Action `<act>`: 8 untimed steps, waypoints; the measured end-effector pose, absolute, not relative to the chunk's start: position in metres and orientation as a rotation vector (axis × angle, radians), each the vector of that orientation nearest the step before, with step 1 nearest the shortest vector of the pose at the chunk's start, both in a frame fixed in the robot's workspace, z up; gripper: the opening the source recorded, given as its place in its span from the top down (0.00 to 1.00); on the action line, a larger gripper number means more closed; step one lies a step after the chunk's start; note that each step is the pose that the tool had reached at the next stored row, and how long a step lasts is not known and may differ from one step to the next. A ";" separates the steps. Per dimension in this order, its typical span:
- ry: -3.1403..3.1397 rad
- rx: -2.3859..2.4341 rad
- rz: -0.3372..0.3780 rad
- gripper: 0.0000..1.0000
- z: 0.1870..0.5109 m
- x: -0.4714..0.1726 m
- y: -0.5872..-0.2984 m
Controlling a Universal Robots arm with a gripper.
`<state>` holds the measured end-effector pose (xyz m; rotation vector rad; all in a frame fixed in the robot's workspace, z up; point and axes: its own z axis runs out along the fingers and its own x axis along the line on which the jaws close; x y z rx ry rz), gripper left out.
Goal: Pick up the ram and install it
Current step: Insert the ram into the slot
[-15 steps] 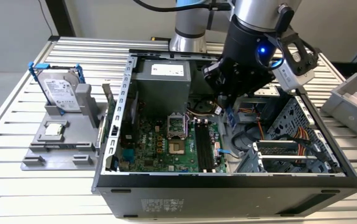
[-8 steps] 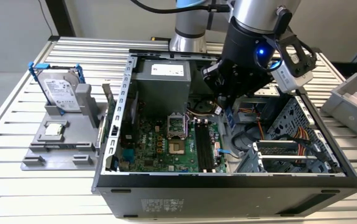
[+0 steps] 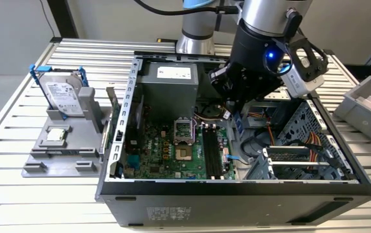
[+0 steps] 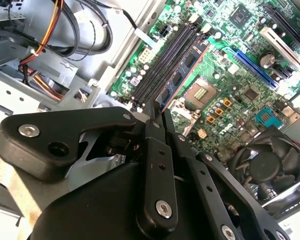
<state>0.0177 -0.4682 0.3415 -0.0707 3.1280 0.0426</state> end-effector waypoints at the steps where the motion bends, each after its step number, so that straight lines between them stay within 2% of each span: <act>1: 3.128 -0.070 0.043 1.00 0.341 0.018 -0.468; 8: 3.134 -0.020 0.043 1.00 0.336 0.018 -0.468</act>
